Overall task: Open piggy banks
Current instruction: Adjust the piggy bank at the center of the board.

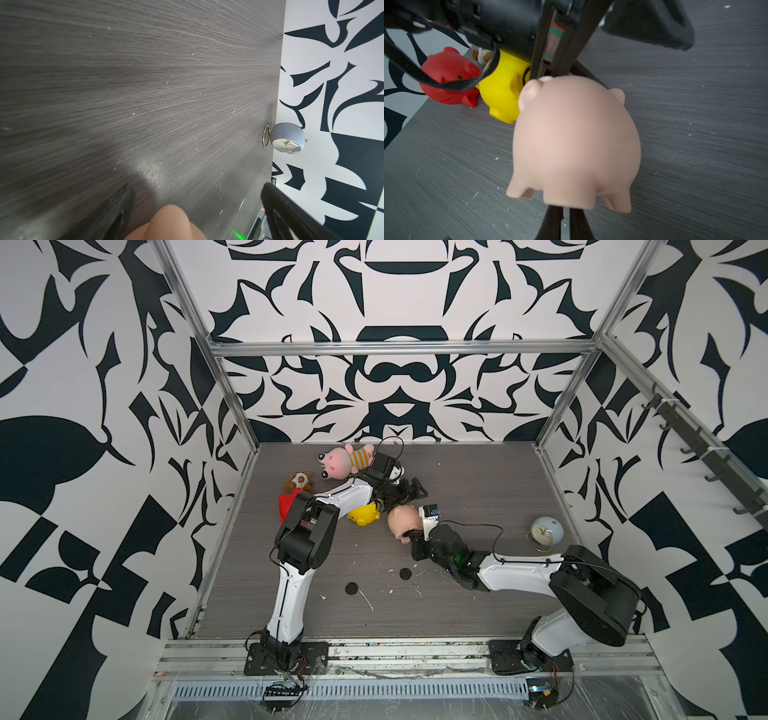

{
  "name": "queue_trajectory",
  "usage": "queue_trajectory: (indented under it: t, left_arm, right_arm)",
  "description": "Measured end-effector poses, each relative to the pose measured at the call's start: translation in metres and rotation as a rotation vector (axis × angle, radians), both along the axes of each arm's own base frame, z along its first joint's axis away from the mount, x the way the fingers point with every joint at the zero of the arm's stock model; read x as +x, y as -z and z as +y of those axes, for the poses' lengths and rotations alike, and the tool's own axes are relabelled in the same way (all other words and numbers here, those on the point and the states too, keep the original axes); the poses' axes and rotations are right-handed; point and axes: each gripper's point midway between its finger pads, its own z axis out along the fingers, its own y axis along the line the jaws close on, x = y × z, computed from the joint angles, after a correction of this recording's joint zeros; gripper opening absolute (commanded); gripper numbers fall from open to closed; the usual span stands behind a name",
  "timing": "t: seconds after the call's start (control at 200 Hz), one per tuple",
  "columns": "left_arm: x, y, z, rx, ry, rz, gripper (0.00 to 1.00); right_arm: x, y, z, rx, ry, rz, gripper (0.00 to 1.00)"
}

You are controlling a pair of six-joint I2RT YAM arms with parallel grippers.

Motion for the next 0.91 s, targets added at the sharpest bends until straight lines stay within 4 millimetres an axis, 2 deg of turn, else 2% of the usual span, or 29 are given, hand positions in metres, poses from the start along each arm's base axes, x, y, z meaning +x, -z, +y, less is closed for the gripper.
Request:
queue_trajectory:
  t: [0.165,0.33,0.71,0.905]
  left_arm:
    - [0.008,0.002,0.005,0.002,-0.014,0.020,0.99]
    - [0.012,0.003,0.005,0.021,-0.015,0.044,0.99]
    - [0.007,-0.003,0.010,0.104,-0.021,0.144,0.99]
    - [0.007,0.001,0.012,0.135,-0.024,0.172,0.99]
  right_arm:
    - [0.013,-0.012,0.006,-0.006,-0.002,-0.012,0.12]
    - [0.021,-0.013,0.004,-0.007,0.004,0.007,0.11]
    - [0.044,-0.004,-0.030,0.018,0.135,0.073,0.13]
    - [0.044,-0.004,-0.029,0.027,0.137,0.080,0.18]
